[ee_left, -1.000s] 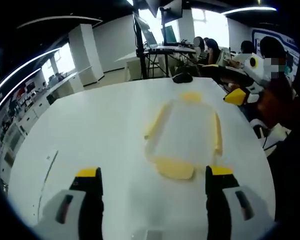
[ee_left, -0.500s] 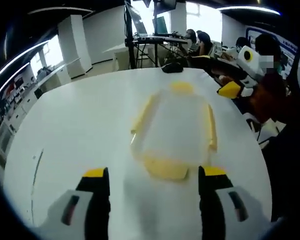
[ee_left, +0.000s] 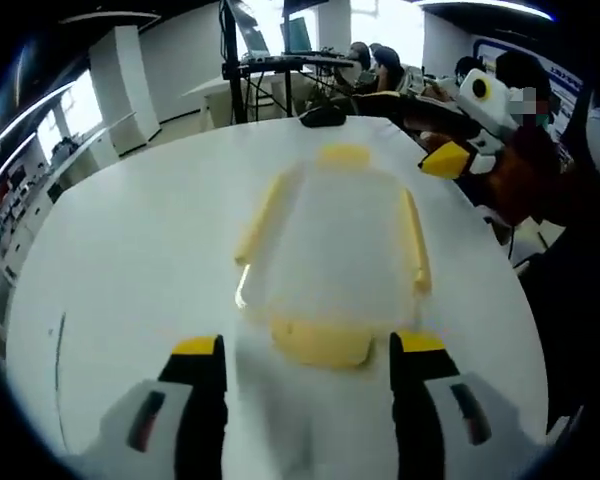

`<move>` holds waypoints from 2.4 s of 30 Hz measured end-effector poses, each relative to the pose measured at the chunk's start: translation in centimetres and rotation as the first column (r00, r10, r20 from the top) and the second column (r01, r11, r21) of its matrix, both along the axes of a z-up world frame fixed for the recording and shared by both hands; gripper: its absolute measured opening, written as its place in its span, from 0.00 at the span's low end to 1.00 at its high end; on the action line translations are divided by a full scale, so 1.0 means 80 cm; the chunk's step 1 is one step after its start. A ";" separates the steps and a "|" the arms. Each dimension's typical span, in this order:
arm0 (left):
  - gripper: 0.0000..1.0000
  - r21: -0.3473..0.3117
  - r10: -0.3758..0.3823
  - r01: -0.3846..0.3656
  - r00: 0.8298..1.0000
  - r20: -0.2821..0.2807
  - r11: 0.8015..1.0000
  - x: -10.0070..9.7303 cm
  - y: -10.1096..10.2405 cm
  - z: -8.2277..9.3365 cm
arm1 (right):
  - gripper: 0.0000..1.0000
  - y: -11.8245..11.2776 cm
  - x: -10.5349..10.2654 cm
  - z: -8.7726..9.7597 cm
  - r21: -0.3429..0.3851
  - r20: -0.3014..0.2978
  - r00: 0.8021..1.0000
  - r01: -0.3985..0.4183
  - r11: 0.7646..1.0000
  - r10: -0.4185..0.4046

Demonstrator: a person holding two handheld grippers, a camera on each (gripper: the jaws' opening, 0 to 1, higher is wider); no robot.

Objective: Snap each plastic latch of the storage box into its locked position after aligning the lid with the box until every specified latch is closed and the lid sits flush.

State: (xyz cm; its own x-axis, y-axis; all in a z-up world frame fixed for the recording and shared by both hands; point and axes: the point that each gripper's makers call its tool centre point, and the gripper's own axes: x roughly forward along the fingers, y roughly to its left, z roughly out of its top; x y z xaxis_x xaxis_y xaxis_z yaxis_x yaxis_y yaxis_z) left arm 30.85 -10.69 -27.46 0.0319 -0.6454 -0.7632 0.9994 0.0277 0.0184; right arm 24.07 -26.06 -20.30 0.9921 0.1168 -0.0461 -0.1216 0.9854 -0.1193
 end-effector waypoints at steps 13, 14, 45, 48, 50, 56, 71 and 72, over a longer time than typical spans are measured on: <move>0.60 0.006 -0.051 0.051 0.999 -0.015 0.999 0.001 -0.003 -0.002 | 0.85 0.000 0.001 -0.002 -0.001 0.000 1.000 -0.001 1.000 0.001; 0.60 0.008 -0.051 0.051 0.999 -0.017 0.999 0.001 -0.003 -0.002 | 0.85 -0.001 0.000 -0.003 -0.001 -0.001 1.000 -0.001 1.000 0.001; 0.55 0.150 -0.178 0.181 0.983 -0.038 0.972 -0.006 -0.004 -0.017 | 0.79 0.001 0.002 -0.006 0.008 0.003 0.999 -0.032 0.999 0.032; 0.53 0.152 -0.180 0.183 0.983 -0.032 0.971 -0.004 -0.005 -0.017 | 0.79 0.002 0.001 -0.005 0.004 0.007 0.999 -0.036 0.999 0.036; 0.52 0.158 -0.186 0.187 0.982 -0.024 0.970 -0.003 -0.004 -0.017 | 0.79 0.002 0.001 -0.005 0.007 0.009 0.999 -0.034 0.999 0.034; 0.51 0.166 -0.169 0.169 0.986 -0.018 0.971 -0.003 -0.005 -0.018 | 0.78 0.000 -0.003 -0.008 0.009 -0.001 1.000 -0.030 0.999 0.030; 0.46 0.140 -0.149 0.150 0.989 -0.019 0.979 -0.003 -0.009 -0.017 | 0.77 0.001 -0.006 -0.005 -0.012 0.001 1.000 -0.024 1.000 0.024; 0.46 0.138 -0.146 0.147 0.989 -0.018 0.979 -0.003 -0.009 -0.017 | 0.77 0.000 -0.006 -0.005 -0.010 0.003 1.000 -0.023 1.000 0.023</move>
State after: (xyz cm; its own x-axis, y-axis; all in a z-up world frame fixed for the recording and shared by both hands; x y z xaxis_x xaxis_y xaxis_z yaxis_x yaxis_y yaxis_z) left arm 30.62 -11.38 -28.83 -0.0616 -0.5304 -0.8455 0.9926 -0.1217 0.0040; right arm 23.60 -26.03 -20.67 0.9893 0.1392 -0.0445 -0.1438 0.9811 -0.1294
